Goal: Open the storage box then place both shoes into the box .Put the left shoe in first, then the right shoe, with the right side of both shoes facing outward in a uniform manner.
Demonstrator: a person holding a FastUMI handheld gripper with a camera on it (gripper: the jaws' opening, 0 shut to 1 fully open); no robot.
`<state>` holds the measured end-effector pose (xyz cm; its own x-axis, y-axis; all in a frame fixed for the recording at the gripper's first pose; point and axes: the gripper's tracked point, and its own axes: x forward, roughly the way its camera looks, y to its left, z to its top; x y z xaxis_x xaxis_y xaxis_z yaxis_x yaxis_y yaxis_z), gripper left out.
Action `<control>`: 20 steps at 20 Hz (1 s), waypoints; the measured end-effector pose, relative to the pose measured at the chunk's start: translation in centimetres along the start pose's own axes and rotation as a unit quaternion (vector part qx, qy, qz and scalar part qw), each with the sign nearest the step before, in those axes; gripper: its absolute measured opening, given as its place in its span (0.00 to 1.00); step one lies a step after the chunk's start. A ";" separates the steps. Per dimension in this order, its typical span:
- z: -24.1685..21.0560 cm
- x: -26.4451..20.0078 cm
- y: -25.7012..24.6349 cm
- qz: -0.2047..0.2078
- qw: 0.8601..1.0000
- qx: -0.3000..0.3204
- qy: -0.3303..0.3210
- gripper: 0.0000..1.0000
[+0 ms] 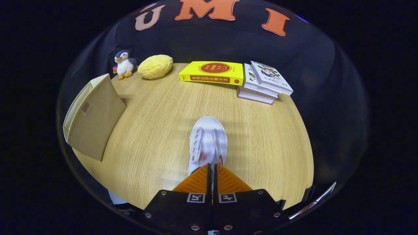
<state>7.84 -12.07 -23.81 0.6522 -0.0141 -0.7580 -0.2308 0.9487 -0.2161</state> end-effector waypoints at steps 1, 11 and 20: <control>-0.9 0.5 0.0 -0.007 1.000 0.005 0.001 0.12; 0.6 5.8 -0.4 -0.043 0.995 0.041 -0.074 0.39; 4.1 3.1 -0.9 -0.056 0.986 0.096 -0.126 0.00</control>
<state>13.04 -11.67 -23.49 0.8299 -0.0670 -0.5538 -0.0212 0.9883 -0.1513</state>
